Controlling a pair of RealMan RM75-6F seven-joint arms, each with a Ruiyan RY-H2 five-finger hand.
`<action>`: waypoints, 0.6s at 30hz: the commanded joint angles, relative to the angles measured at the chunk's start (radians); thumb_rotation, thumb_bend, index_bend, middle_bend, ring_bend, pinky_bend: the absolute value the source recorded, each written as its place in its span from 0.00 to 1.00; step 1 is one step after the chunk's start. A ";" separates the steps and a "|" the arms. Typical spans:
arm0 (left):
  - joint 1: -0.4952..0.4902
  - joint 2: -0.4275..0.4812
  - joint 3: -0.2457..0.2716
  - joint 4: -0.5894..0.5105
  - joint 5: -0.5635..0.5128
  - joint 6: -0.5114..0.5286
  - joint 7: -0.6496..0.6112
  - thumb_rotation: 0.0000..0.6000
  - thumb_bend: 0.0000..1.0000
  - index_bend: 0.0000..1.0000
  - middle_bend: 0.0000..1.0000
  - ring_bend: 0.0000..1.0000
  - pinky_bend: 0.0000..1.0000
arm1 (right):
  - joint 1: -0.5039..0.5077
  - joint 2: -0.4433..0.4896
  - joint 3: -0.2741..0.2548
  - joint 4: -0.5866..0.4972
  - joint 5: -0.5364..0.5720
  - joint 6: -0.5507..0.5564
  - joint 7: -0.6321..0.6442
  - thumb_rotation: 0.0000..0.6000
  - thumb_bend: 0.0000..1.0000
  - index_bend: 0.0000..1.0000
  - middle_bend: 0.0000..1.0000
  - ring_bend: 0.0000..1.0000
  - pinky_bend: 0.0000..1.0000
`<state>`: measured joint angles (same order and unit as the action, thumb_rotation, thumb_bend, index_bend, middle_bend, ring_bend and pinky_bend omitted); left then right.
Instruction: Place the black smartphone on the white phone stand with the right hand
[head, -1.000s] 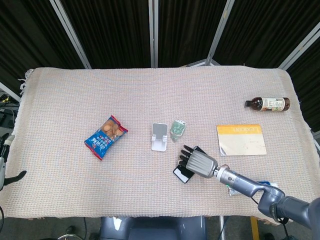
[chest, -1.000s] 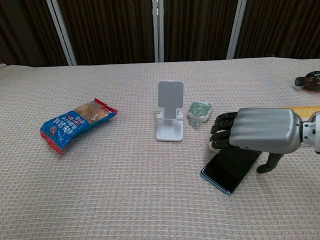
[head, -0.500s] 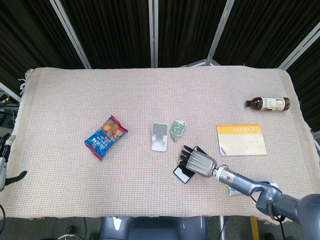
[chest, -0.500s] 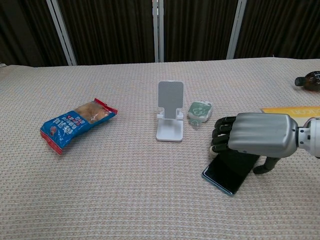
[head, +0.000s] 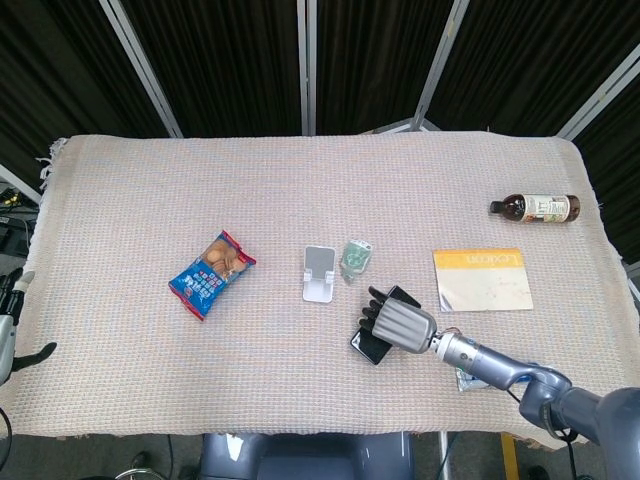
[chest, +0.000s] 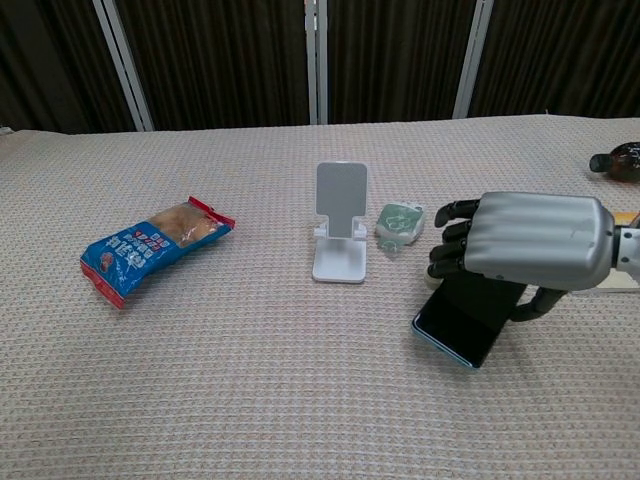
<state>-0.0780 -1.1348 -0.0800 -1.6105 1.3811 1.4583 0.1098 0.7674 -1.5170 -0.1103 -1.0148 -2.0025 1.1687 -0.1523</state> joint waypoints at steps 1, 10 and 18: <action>0.003 0.008 0.002 -0.006 0.009 0.007 -0.012 1.00 0.00 0.00 0.00 0.00 0.00 | 0.005 0.061 0.020 -0.077 -0.003 0.029 -0.070 1.00 0.14 0.53 0.51 0.39 0.23; 0.012 0.032 0.005 -0.021 0.033 0.029 -0.058 1.00 0.00 0.00 0.00 0.00 0.00 | 0.051 0.192 0.134 -0.298 -0.023 0.026 -0.422 1.00 0.14 0.53 0.49 0.40 0.24; 0.009 0.039 -0.003 -0.014 0.013 0.016 -0.075 1.00 0.00 0.00 0.00 0.00 0.00 | 0.126 0.169 0.300 -0.403 -0.002 -0.107 -0.877 1.00 0.15 0.53 0.49 0.40 0.23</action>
<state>-0.0674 -1.0959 -0.0810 -1.6275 1.3985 1.4787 0.0372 0.8444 -1.3385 0.0918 -1.3540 -2.0163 1.1404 -0.8311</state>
